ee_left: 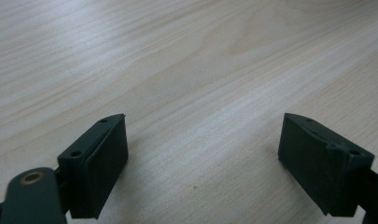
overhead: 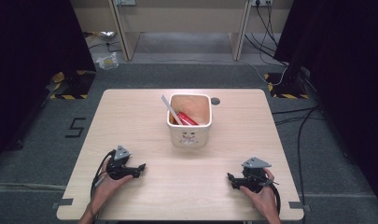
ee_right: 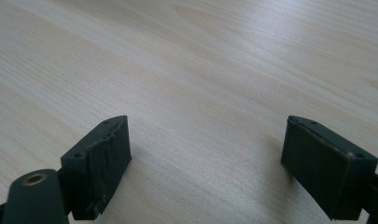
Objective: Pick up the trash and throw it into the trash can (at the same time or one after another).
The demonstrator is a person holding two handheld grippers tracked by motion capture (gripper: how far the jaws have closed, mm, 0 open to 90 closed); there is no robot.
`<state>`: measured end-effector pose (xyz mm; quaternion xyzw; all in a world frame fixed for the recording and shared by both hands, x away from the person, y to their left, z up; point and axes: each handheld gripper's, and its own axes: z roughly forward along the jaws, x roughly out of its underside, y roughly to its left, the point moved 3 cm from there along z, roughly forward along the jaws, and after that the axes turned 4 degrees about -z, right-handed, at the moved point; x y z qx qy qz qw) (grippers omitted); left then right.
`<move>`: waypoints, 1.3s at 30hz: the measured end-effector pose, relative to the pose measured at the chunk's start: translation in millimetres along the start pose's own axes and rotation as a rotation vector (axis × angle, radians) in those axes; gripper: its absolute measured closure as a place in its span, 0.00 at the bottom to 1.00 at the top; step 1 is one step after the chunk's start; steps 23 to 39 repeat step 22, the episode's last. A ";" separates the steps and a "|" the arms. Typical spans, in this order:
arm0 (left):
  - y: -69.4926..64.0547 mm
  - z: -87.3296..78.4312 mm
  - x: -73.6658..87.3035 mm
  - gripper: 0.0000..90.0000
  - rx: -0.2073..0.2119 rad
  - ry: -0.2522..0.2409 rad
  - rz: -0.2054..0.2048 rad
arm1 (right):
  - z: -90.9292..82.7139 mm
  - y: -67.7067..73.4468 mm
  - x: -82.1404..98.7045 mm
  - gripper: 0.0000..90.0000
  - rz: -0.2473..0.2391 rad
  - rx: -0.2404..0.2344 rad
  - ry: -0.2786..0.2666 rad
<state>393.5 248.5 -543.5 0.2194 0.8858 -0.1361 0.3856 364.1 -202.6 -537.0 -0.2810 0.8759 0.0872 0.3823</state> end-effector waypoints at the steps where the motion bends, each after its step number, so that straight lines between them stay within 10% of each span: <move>1: 0.0 0.0 0.0 0.17 0.000 0.000 0.000 | 0.0 0.1 0.0 0.17 0.004 0.000 0.001; 39: 0.0 0.0 0.0 0.17 0.000 0.000 0.000 | 0.6 -0.6 0.0 0.15 0.006 0.007 0.007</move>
